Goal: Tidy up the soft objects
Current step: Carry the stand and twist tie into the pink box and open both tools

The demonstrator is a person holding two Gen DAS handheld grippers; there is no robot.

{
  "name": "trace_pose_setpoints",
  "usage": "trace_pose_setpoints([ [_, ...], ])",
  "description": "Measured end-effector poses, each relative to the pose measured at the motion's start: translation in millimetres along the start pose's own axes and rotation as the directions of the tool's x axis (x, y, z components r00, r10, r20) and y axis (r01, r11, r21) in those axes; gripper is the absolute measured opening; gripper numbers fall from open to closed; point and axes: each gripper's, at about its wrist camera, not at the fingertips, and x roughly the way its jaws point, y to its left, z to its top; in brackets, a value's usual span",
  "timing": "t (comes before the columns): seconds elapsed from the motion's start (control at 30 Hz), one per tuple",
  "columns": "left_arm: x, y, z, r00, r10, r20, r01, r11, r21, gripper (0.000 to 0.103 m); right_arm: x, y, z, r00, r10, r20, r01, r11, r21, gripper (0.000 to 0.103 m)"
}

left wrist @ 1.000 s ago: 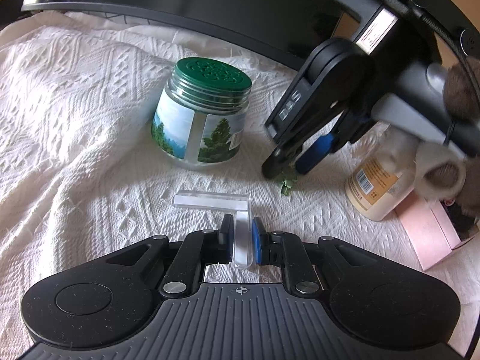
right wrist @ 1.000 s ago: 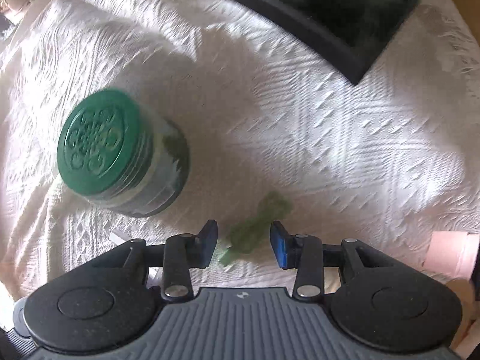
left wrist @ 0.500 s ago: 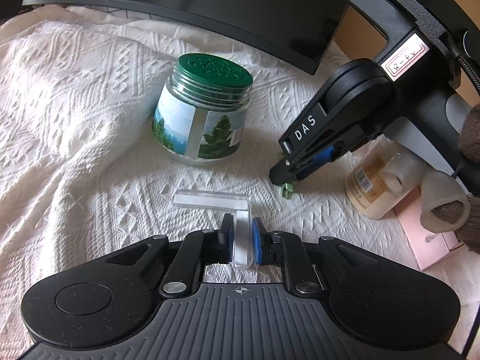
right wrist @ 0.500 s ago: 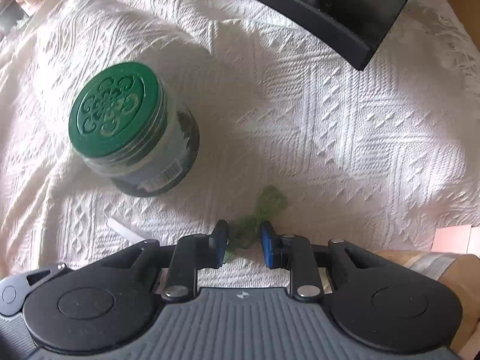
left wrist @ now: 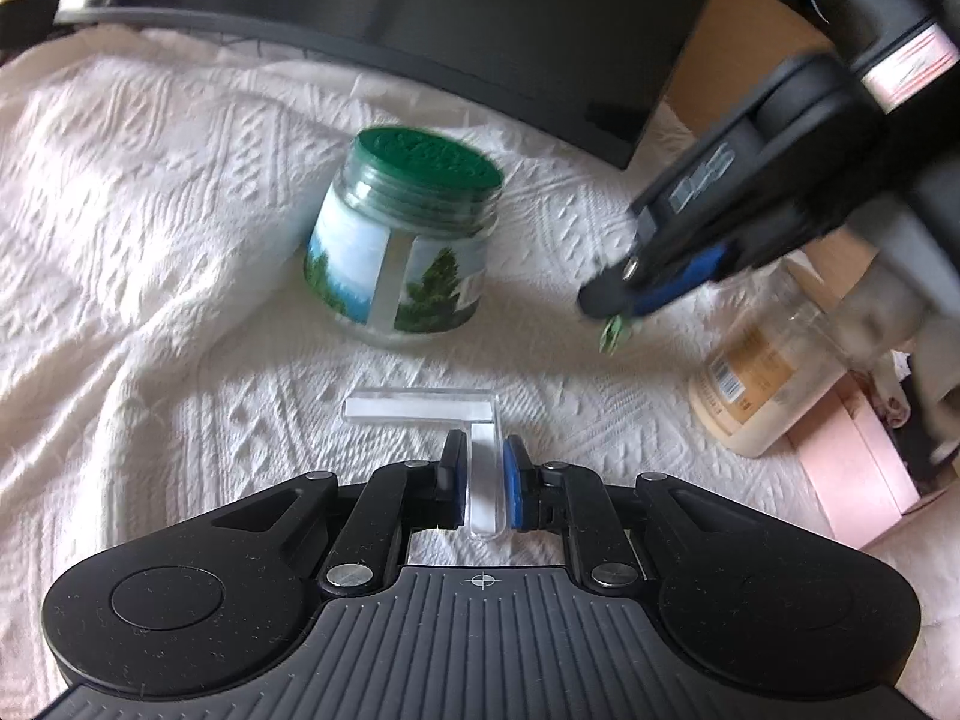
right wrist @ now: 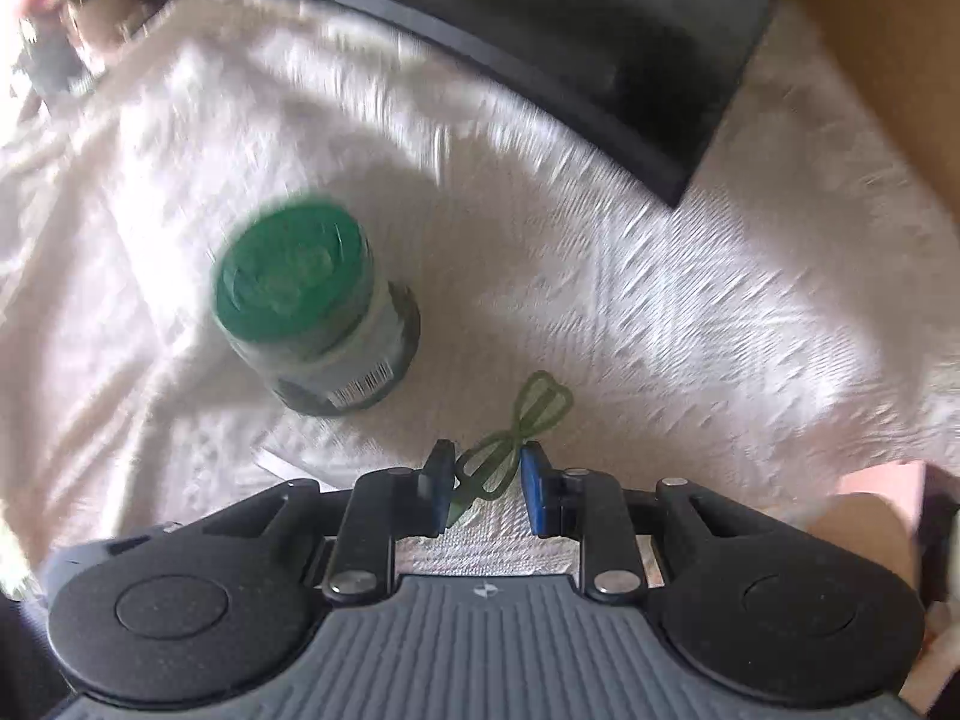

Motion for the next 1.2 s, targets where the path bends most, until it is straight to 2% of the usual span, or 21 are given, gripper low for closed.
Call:
trace_pose_setpoints([
  [0.1,-15.5,-12.7,20.9,0.999,-0.009,0.042,0.006,0.998,0.064,0.015,-37.8,-9.7,3.4,0.996,0.029,0.083,-0.032,0.999,0.033,0.023],
  [0.2,-36.7,-30.8,53.3,0.994,-0.028,0.107,0.013,0.99,0.138,0.015,-79.2,-17.3,8.6,0.983,0.048,0.18,-0.061,0.996,0.071,0.023],
  [0.33,-61.1,-66.0,98.6,0.978,-0.085,0.192,0.034,0.967,0.254,0.015,-145.9,-42.1,0.0,0.95,0.032,0.312,-0.076,0.989,0.13,0.023],
  [0.43,-72.8,-101.0,129.9,0.961,-0.16,0.226,0.079,0.94,0.331,0.015,-186.2,-72.5,-13.4,0.921,-0.015,0.39,-0.062,0.981,0.183,0.024],
  [0.6,-72.0,-165.0,154.1,0.936,-0.298,0.19,0.197,0.886,0.42,0.015,-233.1,-126.4,-51.7,0.866,-0.167,0.472,0.018,0.952,0.304,0.024],
  [0.67,-61.5,-190.4,155.0,0.925,-0.353,0.139,0.264,0.863,0.432,0.015,-247.0,-148.1,-73.3,0.848,-0.217,0.484,0.031,0.931,0.363,0.024],
  [0.8,-32.9,-233.5,140.1,0.908,-0.418,0.034,0.36,0.817,0.45,0.015,-254.9,-183.1,-110.9,0.825,-0.318,0.467,0.07,0.877,0.474,0.024],
  [0.9,-4.4,-256.6,119.2,0.895,-0.441,-0.068,0.424,0.795,0.434,0.015,-247.6,-207.7,-132.3,0.836,-0.332,0.437,0.053,0.841,0.538,0.024],
  [1.0,21.9,-271.6,102.1,0.884,-0.441,-0.152,0.462,0.785,0.411,0.015,-231.2,-224.3,-146.4,0.854,-0.33,0.401,0.037,0.808,0.588,0.024],
  [1.07,41.4,-274.7,93.0,0.881,-0.433,-0.192,0.474,0.792,0.385,0.015,-218.8,-234.6,-152.3,0.868,-0.319,0.38,0.023,0.792,0.61,0.024],
  [1.2,74.8,-278.2,79.5,0.888,-0.375,-0.268,0.451,0.827,0.336,0.015,-184.1,-243.1,-153.5,0.895,-0.284,0.343,-0.005,0.765,0.644,0.024],
])
